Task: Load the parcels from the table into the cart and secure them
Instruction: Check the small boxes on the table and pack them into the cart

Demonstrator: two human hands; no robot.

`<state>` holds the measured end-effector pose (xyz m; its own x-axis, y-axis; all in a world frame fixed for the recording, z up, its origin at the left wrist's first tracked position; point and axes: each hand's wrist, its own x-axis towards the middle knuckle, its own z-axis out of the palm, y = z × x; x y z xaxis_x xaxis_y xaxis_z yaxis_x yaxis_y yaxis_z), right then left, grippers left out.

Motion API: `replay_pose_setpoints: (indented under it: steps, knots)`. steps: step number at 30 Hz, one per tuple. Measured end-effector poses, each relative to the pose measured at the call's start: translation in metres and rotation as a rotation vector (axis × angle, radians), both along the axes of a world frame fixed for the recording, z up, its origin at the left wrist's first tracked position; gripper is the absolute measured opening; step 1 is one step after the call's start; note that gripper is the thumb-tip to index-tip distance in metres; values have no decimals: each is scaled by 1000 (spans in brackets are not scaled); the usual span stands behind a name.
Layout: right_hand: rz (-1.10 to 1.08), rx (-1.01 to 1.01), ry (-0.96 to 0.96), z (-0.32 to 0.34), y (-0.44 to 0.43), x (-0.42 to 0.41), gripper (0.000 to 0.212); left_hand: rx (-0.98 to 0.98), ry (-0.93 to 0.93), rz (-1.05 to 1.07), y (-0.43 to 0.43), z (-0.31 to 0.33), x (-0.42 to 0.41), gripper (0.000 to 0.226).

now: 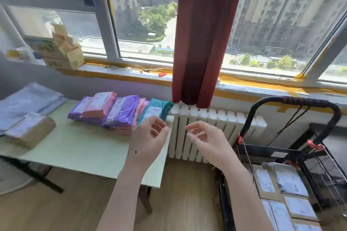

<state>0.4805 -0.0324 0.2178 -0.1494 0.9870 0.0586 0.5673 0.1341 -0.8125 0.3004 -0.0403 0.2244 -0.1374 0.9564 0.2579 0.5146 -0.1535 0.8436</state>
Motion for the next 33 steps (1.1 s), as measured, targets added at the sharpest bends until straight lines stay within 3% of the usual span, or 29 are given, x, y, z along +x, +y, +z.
replay_pose_setpoints:
  steps: [10,19,33]
  knots:
    - [230,-2,30,-17,-17,-163,13,-47,-2,280,-67,-15,-154,15]
    - [465,6,17,-27,-19,-274,13,-50,-51,494,-100,-25,-242,12]
    - [684,52,-25,-29,89,-419,14,-101,-5,661,-5,-31,-364,8]
